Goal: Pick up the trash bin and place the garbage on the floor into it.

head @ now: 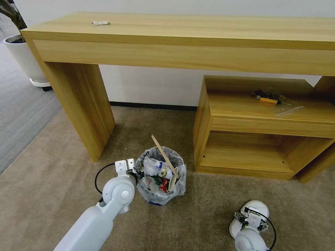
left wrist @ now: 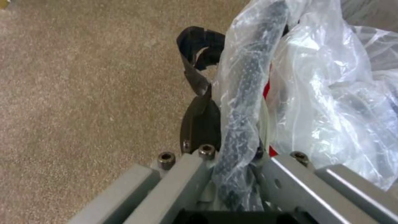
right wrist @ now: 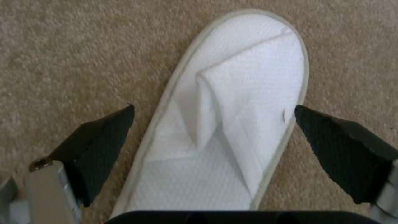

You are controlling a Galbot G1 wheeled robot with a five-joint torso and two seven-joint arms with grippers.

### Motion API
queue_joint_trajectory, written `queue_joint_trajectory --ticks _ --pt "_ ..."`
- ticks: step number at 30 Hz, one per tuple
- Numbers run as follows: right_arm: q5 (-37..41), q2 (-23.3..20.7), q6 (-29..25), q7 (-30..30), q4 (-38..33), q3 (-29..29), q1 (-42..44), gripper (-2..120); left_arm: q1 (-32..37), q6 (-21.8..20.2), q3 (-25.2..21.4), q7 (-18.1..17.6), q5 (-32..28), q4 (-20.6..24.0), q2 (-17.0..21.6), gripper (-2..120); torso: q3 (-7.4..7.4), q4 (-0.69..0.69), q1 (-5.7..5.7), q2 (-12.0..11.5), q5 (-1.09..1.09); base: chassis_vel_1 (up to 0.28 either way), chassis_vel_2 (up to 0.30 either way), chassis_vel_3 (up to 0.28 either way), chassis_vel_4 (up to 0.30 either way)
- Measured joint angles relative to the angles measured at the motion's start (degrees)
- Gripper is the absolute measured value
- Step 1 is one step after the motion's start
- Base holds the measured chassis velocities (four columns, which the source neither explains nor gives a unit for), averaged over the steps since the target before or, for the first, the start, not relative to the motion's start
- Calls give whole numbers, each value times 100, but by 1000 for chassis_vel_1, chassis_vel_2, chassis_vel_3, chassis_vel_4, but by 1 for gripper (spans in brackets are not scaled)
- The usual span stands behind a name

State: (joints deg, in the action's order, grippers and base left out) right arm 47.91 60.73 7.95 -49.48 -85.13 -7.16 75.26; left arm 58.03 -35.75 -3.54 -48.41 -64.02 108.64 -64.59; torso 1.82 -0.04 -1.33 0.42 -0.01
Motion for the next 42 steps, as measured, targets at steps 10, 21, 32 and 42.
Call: queue_joint_trajectory --ticks 10,21,32,42 --pt "-175 275 24 -151 218 182 -332 99 38 6 -9 2 10 47 -18 0 0 0 0 0 0 0 0 0 0" --pt "-284 399 -92 -98 671 109 -508 99 49 20 -1 14 8 87 -17 0 0 -1 0 0 0 0 0 0 0" --pt "-272 395 -262 80 1179 -27 -643 98 34 23 23 17 -13 141 -27 0 0 -1 0 0 0 0 0 0 0" --pt "-422 412 -447 140 1334 -76 -598 70 19 23 58 3 -6 133 -88 0 0 -1 0 0 0 0 0 0 0"
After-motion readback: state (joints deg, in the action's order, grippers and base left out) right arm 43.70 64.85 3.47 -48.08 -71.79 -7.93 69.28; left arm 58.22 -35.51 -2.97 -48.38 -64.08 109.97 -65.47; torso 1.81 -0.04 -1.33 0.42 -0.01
